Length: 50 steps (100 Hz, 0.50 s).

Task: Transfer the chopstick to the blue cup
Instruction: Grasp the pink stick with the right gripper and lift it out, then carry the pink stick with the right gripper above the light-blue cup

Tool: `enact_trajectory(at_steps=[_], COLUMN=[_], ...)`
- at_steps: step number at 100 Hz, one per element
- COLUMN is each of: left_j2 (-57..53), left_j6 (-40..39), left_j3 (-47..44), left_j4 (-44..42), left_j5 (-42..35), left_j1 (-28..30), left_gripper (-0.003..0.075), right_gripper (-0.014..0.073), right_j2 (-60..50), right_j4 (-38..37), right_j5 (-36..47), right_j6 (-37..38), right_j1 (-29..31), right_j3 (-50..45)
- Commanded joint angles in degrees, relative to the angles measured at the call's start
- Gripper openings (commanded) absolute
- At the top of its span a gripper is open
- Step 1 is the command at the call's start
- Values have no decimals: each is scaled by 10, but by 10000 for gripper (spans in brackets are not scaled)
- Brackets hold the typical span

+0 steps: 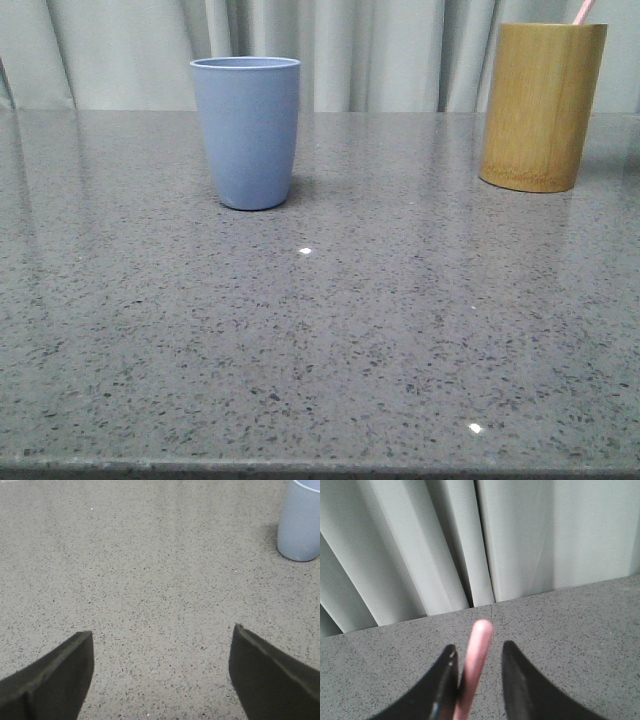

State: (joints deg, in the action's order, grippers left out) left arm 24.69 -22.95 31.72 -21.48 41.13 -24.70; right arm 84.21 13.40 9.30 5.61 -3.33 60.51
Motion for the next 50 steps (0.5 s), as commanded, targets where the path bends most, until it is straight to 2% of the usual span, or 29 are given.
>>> enact_trajectory(at_steps=[1,23,50], left_j2=[3,3,3], left_j6=[-3,-3,-3], left_j3=[14,14,14], left_j4=[-12,-12,-12], left_j5=[-36,-36,-36], left_j1=[-3,-3,-3], left_gripper=[547,547,547], right_gripper=[118,-41,-60], right_j2=[-19,-19,-21], right_j4=[-1,-1,-1], right_j5=[50,61,65], right_j6=[-2,-1,41], right_j1=[4,4,4], right_j3=[22,22,26])
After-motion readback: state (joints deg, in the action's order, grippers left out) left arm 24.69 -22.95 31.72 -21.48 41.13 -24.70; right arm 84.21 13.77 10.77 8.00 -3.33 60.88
